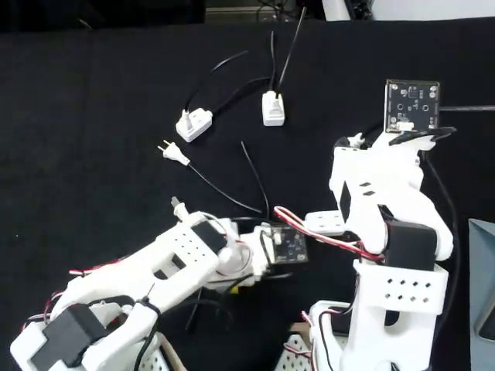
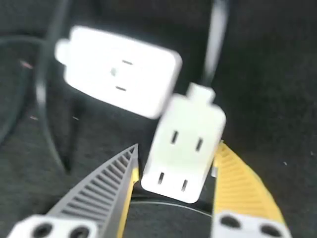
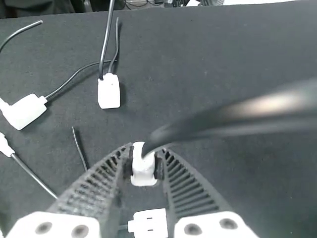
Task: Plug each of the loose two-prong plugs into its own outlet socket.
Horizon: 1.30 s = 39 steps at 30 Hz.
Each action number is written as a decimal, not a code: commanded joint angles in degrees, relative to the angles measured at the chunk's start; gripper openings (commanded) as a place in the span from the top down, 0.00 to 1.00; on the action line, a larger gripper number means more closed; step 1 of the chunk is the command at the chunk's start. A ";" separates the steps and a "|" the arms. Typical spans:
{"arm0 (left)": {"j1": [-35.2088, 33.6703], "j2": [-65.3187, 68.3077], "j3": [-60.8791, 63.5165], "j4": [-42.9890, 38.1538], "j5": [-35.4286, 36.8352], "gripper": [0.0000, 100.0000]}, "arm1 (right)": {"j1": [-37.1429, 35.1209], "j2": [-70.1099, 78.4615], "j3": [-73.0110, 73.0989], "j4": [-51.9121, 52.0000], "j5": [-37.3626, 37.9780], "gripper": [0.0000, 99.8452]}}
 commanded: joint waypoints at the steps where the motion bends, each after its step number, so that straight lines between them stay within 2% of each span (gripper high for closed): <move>1: 1.54 -0.18 0.66 -0.88 -0.18 0.77 | 0.70 -1.01 -0.57 -0.35 0.53 0.99; 7: 0.92 -1.67 -0.66 1.23 0.00 0.88 | 0.62 -1.01 -0.48 -0.35 0.53 0.99; 18: -0.75 -23.82 -2.24 14.33 4.84 0.89 | 0.44 -1.01 -0.48 -0.26 0.53 0.99; 22: -10.07 -29.98 -2.24 15.38 4.92 0.89 | 0.35 -1.01 -0.48 -0.18 0.53 0.99; 28: -27.21 -31.56 -0.92 13.27 4.57 0.97 | -0.79 -1.01 -0.48 0.09 0.53 0.99; 34: -40.75 -31.47 6.90 0.26 4.22 0.94 | -4.92 -0.92 1.27 -0.18 0.44 0.99; 39: -44.09 -31.47 13.58 -8.35 -0.18 0.93 | -7.12 -0.92 2.07 -0.26 0.26 0.99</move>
